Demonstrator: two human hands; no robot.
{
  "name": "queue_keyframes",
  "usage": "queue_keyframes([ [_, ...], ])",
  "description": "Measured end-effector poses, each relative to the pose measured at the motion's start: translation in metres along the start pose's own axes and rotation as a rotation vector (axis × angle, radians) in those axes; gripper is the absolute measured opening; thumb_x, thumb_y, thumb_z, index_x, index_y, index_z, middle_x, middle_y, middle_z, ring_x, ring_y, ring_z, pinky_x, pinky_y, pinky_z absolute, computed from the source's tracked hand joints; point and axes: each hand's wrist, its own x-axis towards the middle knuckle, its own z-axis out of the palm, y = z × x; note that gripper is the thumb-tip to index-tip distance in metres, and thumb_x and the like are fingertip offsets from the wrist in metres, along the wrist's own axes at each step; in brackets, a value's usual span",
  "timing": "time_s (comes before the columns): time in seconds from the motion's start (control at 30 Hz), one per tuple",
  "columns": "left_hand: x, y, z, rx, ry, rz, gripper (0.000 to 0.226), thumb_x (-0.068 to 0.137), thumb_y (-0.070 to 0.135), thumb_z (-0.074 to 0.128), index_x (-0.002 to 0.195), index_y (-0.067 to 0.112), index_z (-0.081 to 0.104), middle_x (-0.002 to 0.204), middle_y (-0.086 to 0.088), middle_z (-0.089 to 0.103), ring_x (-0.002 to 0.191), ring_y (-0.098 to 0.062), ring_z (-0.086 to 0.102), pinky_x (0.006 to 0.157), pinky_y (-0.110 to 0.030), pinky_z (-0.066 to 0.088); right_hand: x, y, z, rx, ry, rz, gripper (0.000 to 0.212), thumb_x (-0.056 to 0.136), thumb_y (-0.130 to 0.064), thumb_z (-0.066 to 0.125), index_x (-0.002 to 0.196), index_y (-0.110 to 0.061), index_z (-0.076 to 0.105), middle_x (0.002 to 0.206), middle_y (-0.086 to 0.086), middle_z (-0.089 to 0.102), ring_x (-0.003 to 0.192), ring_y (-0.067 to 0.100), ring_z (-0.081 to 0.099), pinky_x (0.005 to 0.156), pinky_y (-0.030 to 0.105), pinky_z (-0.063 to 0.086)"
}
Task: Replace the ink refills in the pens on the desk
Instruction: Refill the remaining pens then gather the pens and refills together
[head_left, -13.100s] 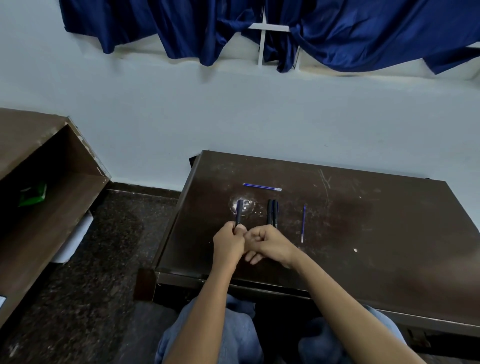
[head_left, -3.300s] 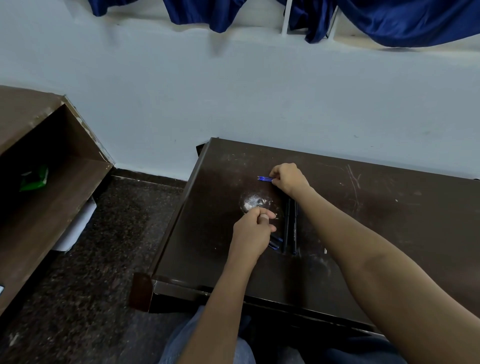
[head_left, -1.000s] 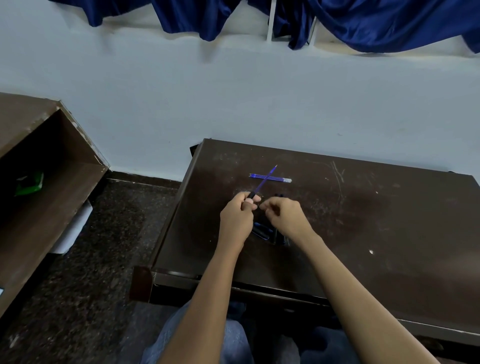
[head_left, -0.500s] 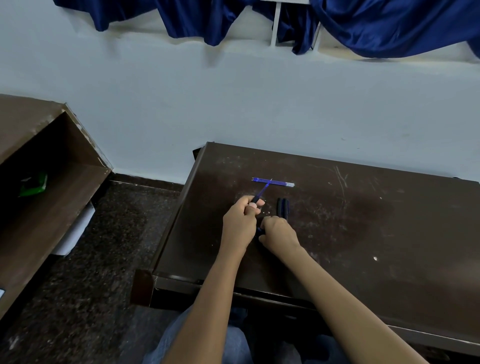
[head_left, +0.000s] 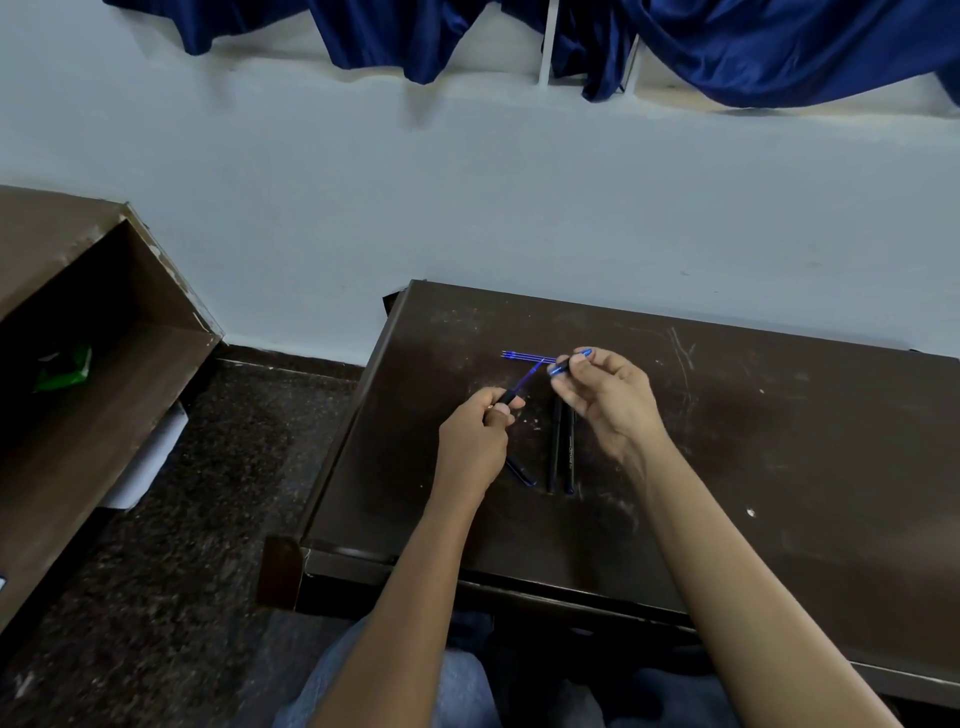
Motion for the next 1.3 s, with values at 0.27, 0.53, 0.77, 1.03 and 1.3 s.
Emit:
queue_keyframes([
  [0.27, -0.001, 0.001, 0.002, 0.017, -0.015, 0.004, 0.025, 0.097, 0.015, 0.046, 0.112, 0.021, 0.065, 0.108, 0.007, 0.063, 0.085, 0.001, 0.052, 0.062, -0.012, 0.034, -0.005, -0.004, 0.008, 0.088, -0.057, -0.017, 0.007, 0.092, 0.0, 0.057, 0.093, -0.006, 0.061, 0.083, 0.008, 0.074, 0.078, 0.016, 0.073, 0.073, 0.028, 0.06],
  [0.53, -0.001, 0.0, 0.003, -0.001, -0.011, 0.019, 0.025, 0.096, 0.012, 0.047, 0.108, 0.02, 0.067, 0.109, 0.006, 0.065, 0.093, -0.002, 0.055, 0.066, -0.011, 0.036, -0.008, -0.007, 0.007, 0.032, -0.062, -0.059, 0.007, 0.093, 0.0, 0.056, 0.097, -0.005, 0.059, 0.089, 0.011, 0.072, 0.08, 0.017, 0.073, 0.074, 0.028, 0.06],
  [0.77, -0.004, 0.003, 0.006, 0.009, -0.019, 0.006, 0.026, 0.097, 0.011, 0.046, 0.111, 0.018, 0.066, 0.11, 0.002, 0.063, 0.094, -0.004, 0.054, 0.068, -0.013, 0.036, -0.011, -0.01, 0.002, -0.024, -0.068, -0.069, 0.009, 0.093, 0.0, 0.057, 0.1, -0.003, 0.06, 0.089, 0.011, 0.072, 0.08, 0.017, 0.073, 0.074, 0.028, 0.06],
  [1.03, -0.005, 0.004, 0.006, 0.045, -0.06, 0.029, 0.024, 0.098, 0.02, 0.045, 0.11, 0.024, 0.066, 0.099, 0.004, 0.067, 0.09, -0.004, 0.058, 0.064, -0.014, 0.036, -0.015, -0.012, -0.001, -0.091, -0.077, -0.073, 0.016, 0.092, 0.001, 0.057, 0.108, 0.0, 0.058, 0.09, 0.012, 0.072, 0.081, 0.017, 0.073, 0.069, 0.025, 0.06],
  [1.3, -0.006, 0.006, 0.014, 0.027, -0.068, 0.073, 0.031, 0.097, 0.033, 0.043, 0.083, 0.028, 0.07, 0.074, 0.008, 0.069, 0.073, 0.002, 0.06, 0.062, -0.014, 0.036, -0.027, -0.006, 0.006, -0.176, -0.035, -0.028, 0.019, 0.092, -0.002, 0.058, 0.111, -0.002, 0.059, 0.095, 0.014, 0.071, 0.077, 0.015, 0.07, 0.069, 0.024, 0.06],
])
